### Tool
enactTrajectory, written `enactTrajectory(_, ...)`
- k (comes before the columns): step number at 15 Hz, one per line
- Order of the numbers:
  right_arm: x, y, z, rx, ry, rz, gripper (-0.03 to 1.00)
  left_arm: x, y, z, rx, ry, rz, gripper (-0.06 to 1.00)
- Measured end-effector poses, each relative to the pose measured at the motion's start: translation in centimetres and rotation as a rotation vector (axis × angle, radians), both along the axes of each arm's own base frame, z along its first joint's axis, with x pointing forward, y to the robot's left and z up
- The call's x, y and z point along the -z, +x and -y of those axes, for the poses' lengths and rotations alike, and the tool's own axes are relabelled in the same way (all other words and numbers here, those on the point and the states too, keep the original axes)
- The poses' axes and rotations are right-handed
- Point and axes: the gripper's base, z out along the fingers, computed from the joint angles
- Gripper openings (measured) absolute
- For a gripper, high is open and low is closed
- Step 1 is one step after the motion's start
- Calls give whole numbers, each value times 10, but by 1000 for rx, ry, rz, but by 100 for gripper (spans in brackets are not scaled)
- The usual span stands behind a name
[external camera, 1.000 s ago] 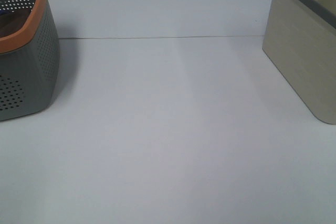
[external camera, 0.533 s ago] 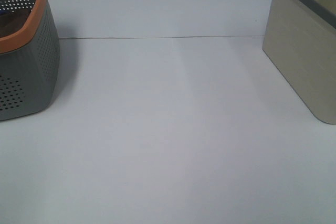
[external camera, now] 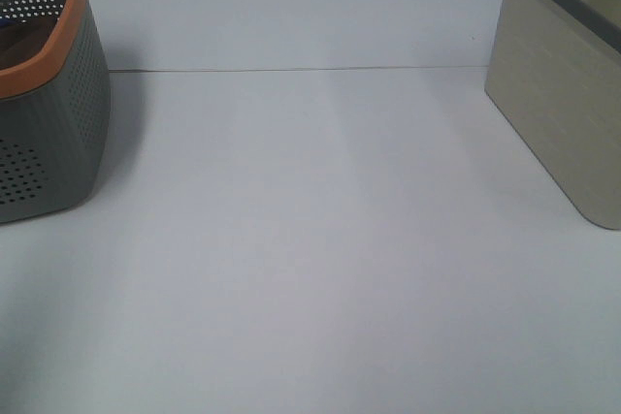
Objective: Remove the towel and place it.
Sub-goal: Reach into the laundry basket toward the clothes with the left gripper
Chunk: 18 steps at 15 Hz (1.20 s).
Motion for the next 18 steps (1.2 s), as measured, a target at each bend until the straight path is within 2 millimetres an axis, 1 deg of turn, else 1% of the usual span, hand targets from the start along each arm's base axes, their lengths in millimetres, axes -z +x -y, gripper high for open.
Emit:
enactTrajectory(2, 0, 0, 0, 0, 0, 0, 62, -21, 43, -3, 76, 73, -26, 98)
enactTrajectory(3, 0, 0, 0, 0, 0, 0, 62, -27, 56, -3, 87, 83, -28, 98)
enactTrajectory(4, 0, 0, 0, -1, 1, 0, 62, -42, 110, -6, 106, 98, -44, 98)
enactTrajectory(5, 0, 0, 0, -1, 1, 0, 62, -46, 135, -8, 113, 104, -49, 98)
enactTrajectory(6, 0, 0, 0, -1, 1, 0, 62, -48, 147, -8, 123, 112, -53, 98)
enactTrajectory(8, 0, 0, 0, -1, 1, 0, 62, -47, 189, -12, 192, 182, -93, 98)
enactTrajectory(10, 0, 0, 0, -1, 1, 0, 62, -32, 226, -16, 302, 288, -150, 98)
enactTrajectory(12, 0, 0, 0, -1, 1, 0, 62, -8, 254, -24, 356, 383, -231, 98)
enactTrajectory(14, 0, 0, 0, -1, 1, 0, 62, 16, 270, -38, 389, 430, -309, 98)
enactTrajectory(15, 0, 0, 0, -1, 1, 0, 62, 30, 277, -50, 394, 431, -354, 97)
enactTrajectory(18, 0, 0, 0, -1, 1, 0, 62, 41, 281, -66, 433, 459, -388, 96)
